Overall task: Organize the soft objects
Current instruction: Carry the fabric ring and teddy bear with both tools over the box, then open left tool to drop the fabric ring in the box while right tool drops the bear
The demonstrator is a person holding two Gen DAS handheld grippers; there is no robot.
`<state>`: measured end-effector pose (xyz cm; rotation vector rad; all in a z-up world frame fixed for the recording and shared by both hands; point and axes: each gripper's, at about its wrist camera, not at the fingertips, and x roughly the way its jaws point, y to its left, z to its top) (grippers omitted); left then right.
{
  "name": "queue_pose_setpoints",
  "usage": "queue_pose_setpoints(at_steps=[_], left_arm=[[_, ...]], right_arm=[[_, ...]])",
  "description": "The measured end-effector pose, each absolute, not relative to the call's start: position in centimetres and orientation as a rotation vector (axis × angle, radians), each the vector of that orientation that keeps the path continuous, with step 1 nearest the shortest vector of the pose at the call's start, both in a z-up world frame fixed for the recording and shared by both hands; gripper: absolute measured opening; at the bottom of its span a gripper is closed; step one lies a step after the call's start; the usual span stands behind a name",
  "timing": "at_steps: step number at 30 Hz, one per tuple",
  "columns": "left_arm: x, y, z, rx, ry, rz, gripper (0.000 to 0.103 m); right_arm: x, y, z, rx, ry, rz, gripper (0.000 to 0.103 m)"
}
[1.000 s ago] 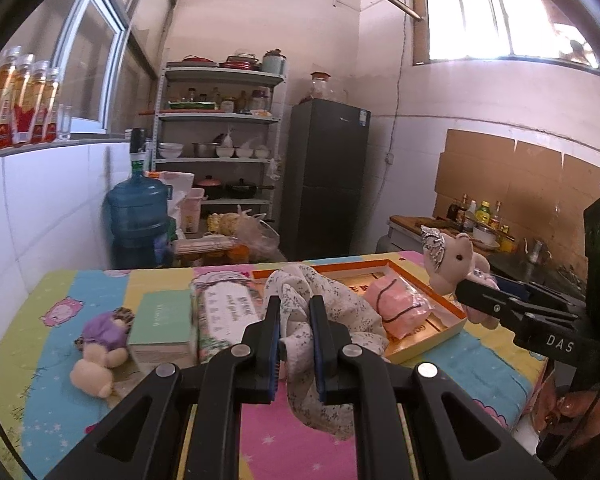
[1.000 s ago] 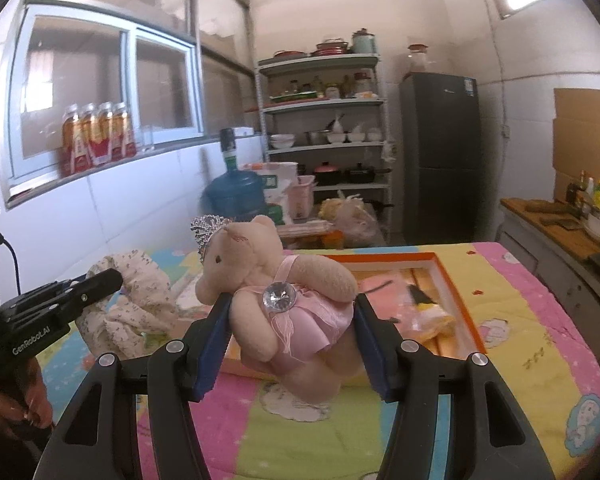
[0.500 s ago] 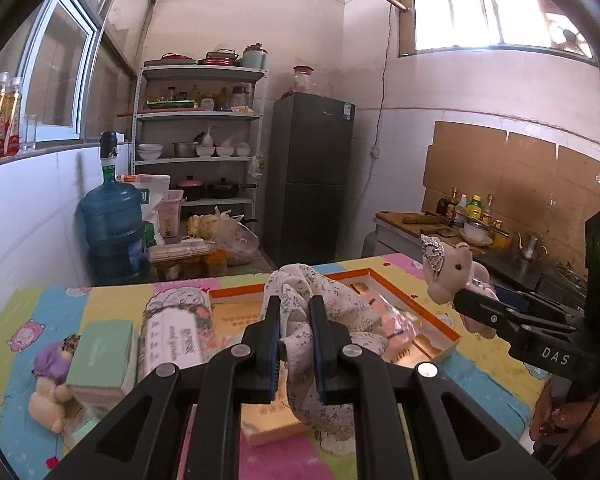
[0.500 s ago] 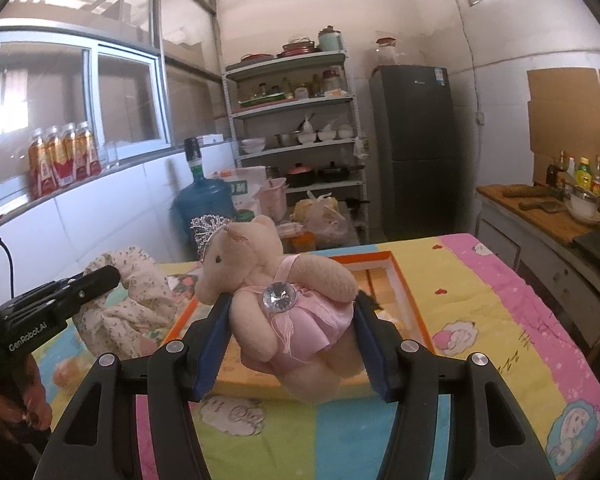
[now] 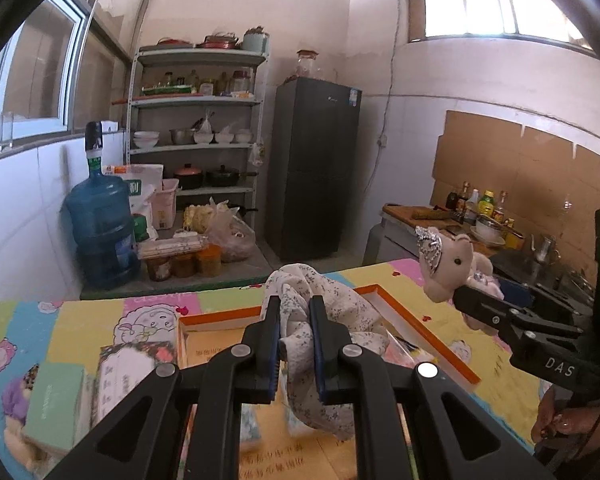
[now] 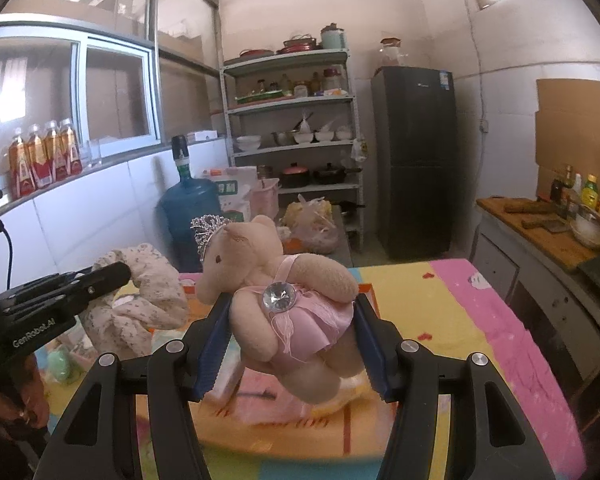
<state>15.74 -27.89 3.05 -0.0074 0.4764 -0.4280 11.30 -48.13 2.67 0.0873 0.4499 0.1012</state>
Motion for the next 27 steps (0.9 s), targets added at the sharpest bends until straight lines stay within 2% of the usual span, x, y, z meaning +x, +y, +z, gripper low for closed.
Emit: queue_pose_setpoints(at_steps=[16,27], left_arm=[[23.6,-29.3,-1.0,-0.080,0.645,-0.365,0.013],[25.9,-29.9,-4.3,-0.094,0.737,-0.354,0.013]], right_arm=[[23.5,-49.2,-0.9,0.021,0.671,0.129,0.061],[26.9,-49.3,-4.6,0.043,0.767,0.128,0.061]])
